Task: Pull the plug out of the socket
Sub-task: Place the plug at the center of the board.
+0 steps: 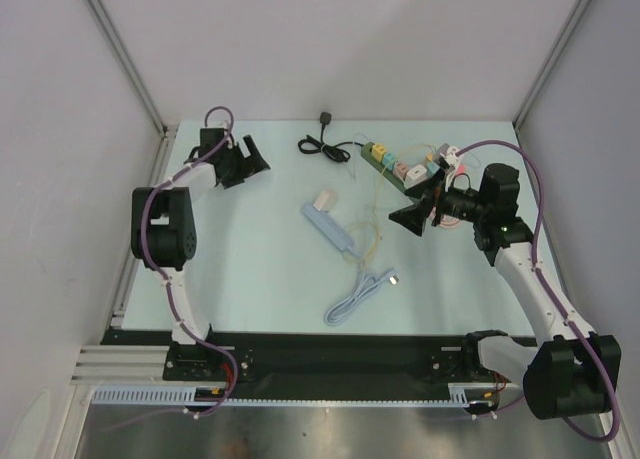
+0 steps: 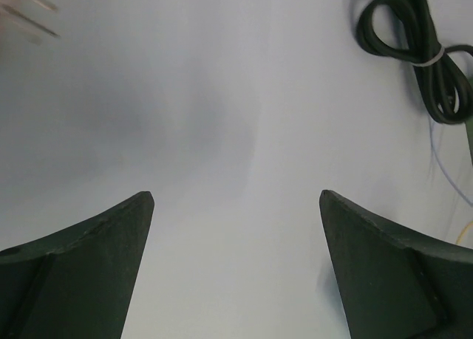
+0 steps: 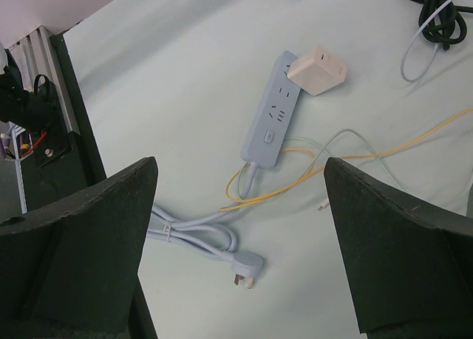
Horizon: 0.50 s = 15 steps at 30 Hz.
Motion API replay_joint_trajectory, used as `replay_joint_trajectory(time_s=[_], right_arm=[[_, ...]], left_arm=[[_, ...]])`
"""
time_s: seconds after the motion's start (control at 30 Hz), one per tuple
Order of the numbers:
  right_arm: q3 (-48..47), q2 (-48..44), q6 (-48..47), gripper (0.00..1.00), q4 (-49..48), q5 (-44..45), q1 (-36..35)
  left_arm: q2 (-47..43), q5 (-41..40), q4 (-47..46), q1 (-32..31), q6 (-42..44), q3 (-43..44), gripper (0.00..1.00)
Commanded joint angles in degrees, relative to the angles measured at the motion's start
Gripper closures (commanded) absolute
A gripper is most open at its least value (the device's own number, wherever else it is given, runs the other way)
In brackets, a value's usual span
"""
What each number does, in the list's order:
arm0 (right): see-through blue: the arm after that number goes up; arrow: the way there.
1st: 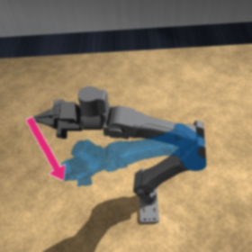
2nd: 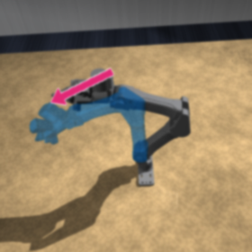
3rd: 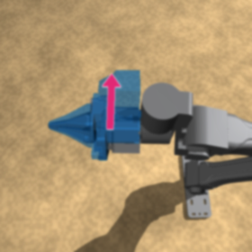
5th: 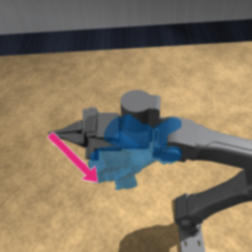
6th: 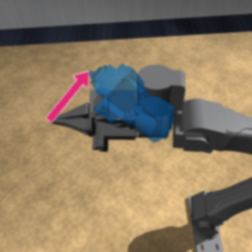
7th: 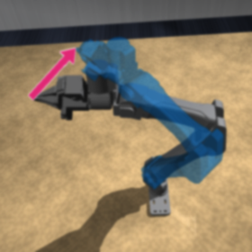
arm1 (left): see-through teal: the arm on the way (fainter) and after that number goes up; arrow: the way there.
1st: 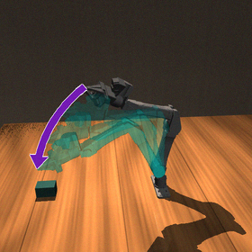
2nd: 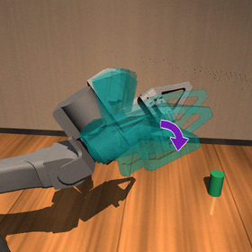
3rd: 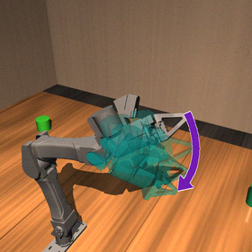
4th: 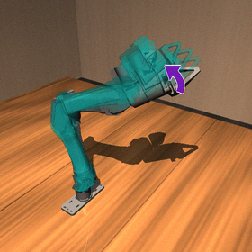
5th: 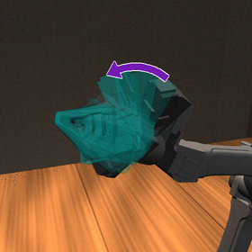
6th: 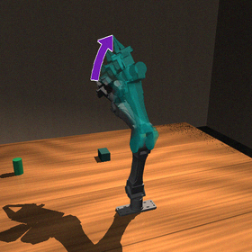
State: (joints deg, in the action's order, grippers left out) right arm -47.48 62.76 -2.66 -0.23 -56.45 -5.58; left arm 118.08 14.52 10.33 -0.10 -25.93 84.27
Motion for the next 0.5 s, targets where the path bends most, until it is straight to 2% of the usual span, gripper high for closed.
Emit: replay_joint_trajectory(time_s=[0.0,0.2,0.47], right_arm=[[-0.50,-1.59,-1.12,0.00,-0.83,-1.03,0.22],[-0.42,-1.77,-1.39,0.00,-0.83,-1.21,0.22],[-0.33,-1.77,-1.48,0.00,-0.83,-1.30,0.14]], left_arm=[[-6.89,2.61,-8.30,-3.93,-0.35,-3.75,0.00],[-11.46,2.26,-12.96,-9.20,5.97,-9.64,0.00],[-14.28,3.66,-10.77,-15.01,16.87,-10.97,0.01]])
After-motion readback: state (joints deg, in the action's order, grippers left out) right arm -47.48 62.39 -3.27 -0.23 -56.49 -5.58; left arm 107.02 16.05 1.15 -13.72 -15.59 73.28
